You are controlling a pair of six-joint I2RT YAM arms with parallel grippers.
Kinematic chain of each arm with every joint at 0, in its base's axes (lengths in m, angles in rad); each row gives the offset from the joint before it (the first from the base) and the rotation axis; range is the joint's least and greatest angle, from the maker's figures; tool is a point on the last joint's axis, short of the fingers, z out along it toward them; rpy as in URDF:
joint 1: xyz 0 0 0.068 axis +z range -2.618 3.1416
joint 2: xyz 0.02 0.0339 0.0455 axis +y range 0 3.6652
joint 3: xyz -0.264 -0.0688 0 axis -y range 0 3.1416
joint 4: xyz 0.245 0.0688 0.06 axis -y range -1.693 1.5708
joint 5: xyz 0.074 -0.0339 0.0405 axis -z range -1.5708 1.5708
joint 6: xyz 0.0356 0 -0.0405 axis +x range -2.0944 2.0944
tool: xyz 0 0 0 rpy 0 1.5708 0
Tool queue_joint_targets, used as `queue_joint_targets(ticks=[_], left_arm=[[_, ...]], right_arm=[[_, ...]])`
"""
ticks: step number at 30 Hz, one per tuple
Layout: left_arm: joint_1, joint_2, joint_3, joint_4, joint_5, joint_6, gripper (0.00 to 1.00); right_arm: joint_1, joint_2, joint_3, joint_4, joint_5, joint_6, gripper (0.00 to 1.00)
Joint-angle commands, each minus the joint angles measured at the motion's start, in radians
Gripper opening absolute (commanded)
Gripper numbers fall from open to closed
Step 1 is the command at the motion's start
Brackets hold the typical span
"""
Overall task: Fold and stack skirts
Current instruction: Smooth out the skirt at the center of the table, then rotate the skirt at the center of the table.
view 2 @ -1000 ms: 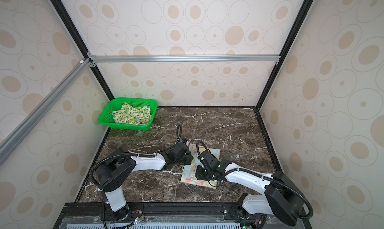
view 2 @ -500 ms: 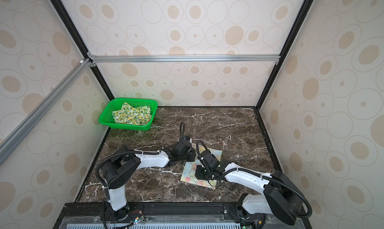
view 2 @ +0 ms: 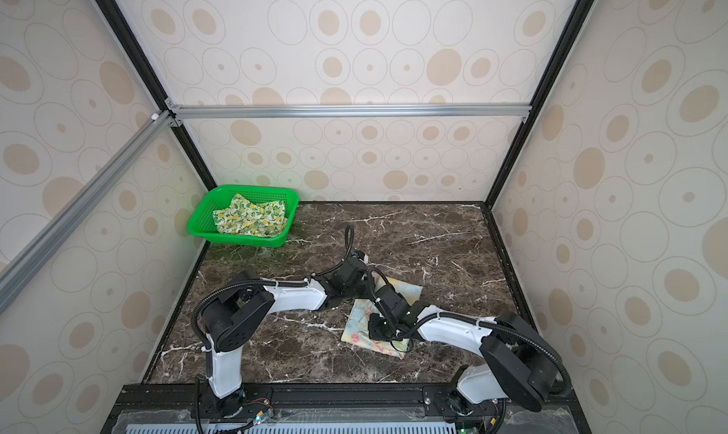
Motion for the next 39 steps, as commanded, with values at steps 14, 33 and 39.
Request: queue_joint_targets(ticks=[14,33,39], left_arm=[[0.089,-0.203,-0.086,-0.01,-0.076,0.019,0.56],[-0.148,-0.369,-0.322,-0.025,-0.031,-0.226,0.35],[-0.148,-0.281,-0.31,-0.041,-0.037,-0.204,0.33]], right_arm=[[0.009,0.138,0.1,0.045,0.004,-0.028,0.15],[-0.461,-0.092,0.204,-0.258,-0.139,-0.321,0.22],[-0.51,-0.038,0.163,-0.248,-0.083,-0.359,0.1]])
